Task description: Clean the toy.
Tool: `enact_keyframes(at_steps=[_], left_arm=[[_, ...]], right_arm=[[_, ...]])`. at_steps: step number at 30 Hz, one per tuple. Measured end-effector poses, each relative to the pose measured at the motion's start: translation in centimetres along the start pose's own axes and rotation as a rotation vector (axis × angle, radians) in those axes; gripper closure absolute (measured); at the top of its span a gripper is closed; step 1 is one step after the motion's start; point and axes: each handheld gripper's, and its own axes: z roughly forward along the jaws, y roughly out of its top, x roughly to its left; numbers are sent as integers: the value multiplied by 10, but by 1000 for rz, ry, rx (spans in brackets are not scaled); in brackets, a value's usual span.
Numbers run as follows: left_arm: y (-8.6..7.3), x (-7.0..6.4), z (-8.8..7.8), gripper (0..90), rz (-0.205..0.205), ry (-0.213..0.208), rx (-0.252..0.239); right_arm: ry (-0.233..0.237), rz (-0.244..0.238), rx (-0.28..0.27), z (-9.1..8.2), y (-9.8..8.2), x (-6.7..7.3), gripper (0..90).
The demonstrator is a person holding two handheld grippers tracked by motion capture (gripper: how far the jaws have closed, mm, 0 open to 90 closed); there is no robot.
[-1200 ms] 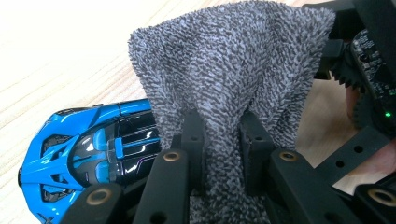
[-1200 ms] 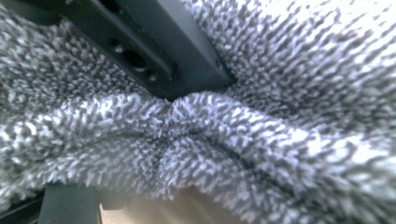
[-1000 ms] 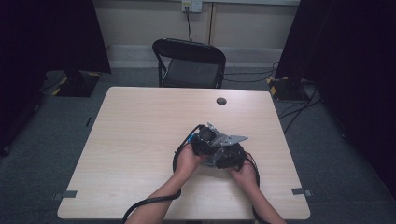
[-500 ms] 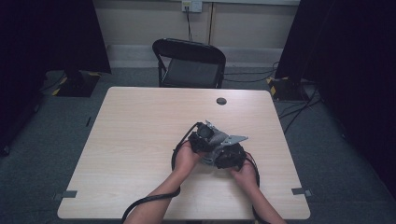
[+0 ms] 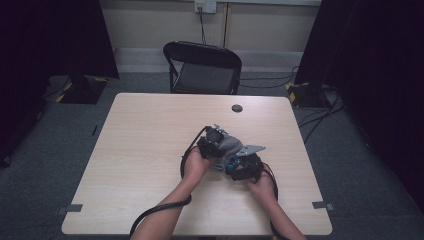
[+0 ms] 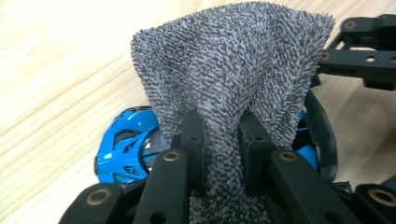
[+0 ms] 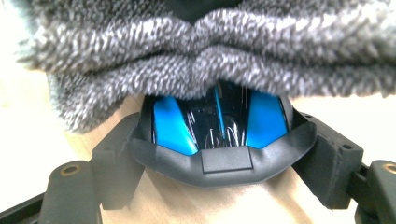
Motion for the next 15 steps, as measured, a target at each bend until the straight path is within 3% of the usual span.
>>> enact_keyframes(at_steps=[15], left_arm=[[-1, 22, 2, 753, -56, 16, 16]], right_arm=[[0, 0, 0, 0, 0, 0, 237]])
